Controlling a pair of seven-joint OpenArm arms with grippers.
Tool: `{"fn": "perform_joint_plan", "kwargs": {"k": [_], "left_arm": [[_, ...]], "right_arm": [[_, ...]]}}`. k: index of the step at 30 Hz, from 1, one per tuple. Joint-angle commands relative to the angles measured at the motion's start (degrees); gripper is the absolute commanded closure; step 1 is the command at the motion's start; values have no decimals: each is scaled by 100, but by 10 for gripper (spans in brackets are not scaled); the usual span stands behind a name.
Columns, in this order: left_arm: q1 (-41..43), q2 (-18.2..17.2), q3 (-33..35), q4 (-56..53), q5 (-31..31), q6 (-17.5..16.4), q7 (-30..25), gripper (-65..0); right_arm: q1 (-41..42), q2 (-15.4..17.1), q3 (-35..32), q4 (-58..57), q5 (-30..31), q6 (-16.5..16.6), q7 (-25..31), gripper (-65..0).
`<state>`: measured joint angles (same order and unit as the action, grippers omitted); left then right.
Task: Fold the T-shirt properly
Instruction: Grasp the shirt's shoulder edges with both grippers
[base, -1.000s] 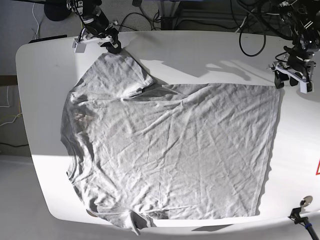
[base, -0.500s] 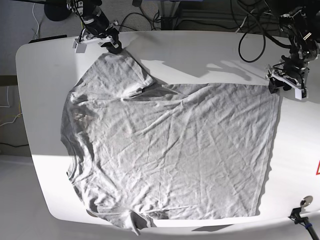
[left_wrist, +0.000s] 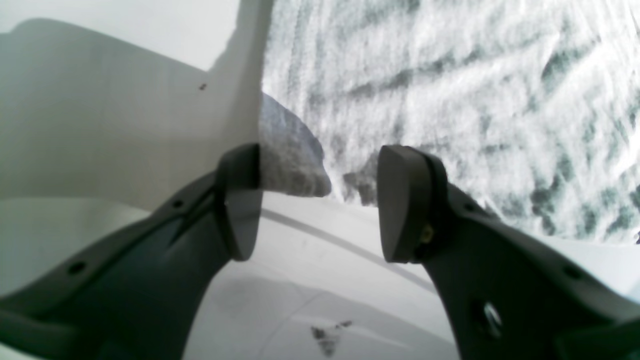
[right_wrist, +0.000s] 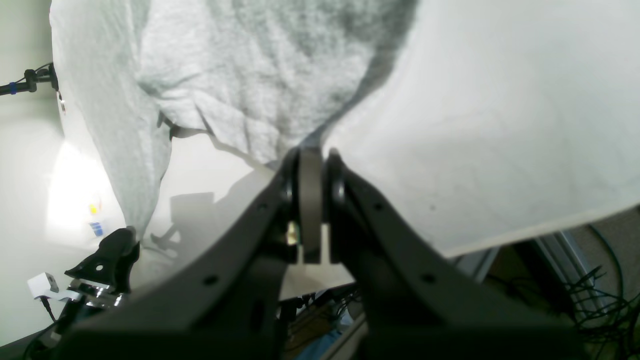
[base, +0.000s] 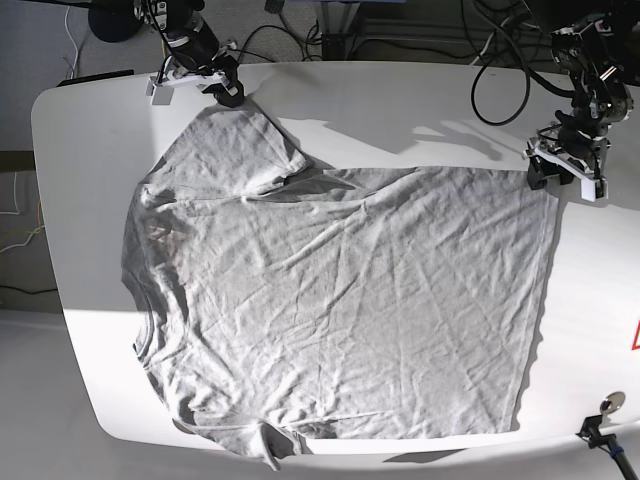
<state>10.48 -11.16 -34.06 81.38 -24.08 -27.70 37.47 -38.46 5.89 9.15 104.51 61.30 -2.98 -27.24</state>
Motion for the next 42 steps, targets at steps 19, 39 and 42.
{"fn": "perform_joint_plan", "kwargs": {"k": [19,39,42], "left_arm": [[-235,21,246,42,38,14,72,-336],[-217,-5,228,68,30,32,64,0],[3,-14,220,262,21,32,72,0]], "right_arm": [[-27,4,4,94,37,92,39,0],[-44,22,30,121,37,101,39,0],[-150,22,30,191,46,101,39,0]]}}
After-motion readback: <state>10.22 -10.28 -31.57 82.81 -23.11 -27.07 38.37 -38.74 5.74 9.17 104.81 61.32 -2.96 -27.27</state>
